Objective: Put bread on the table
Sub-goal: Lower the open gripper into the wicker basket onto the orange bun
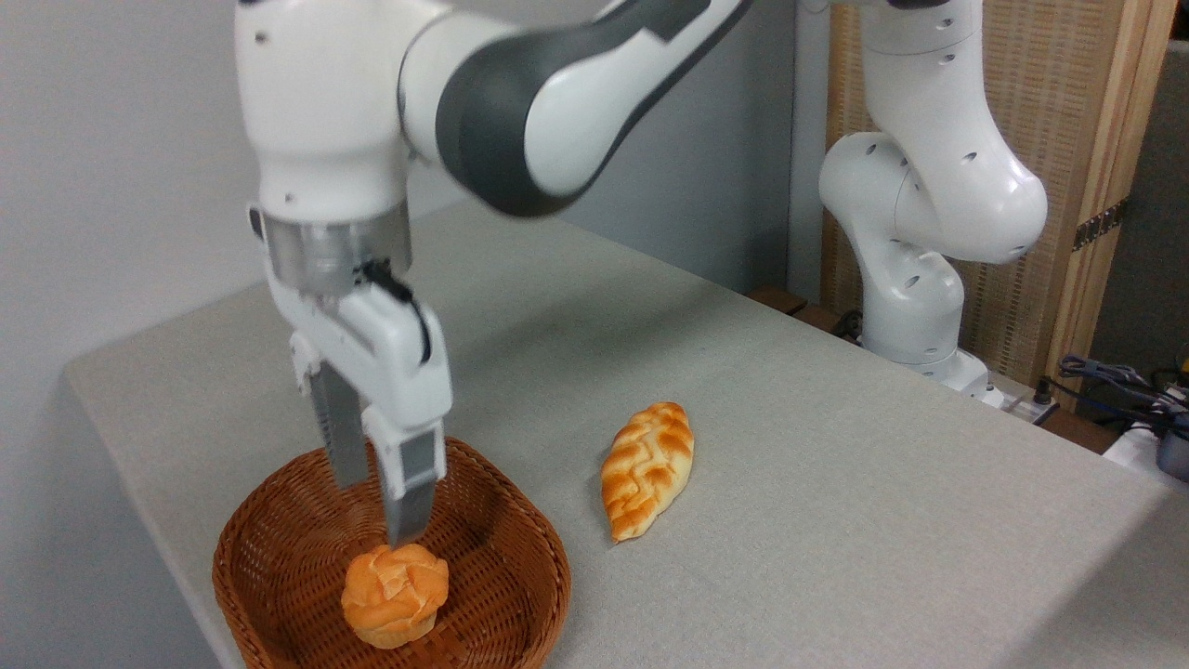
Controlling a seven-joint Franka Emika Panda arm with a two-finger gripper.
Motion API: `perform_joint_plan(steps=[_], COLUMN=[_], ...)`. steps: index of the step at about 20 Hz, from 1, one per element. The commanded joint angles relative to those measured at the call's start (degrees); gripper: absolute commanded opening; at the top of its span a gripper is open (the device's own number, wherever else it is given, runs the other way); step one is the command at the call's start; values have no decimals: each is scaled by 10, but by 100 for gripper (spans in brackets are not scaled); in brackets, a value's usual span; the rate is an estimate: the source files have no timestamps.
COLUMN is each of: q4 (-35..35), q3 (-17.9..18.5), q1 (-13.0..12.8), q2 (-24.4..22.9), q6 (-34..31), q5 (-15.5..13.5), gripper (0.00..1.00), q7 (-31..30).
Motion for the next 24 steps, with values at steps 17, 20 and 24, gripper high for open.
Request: perform_joint_plan(steps=[17, 20, 24], q4=[-44, -44, -43], q3=[-15, -15, -15], q1=[-1, -1, -1], q2=[43, 43, 38], q6=[89, 87, 85], q5=[83, 83, 76], gripper=[28, 28, 23], q7=[32, 32, 32])
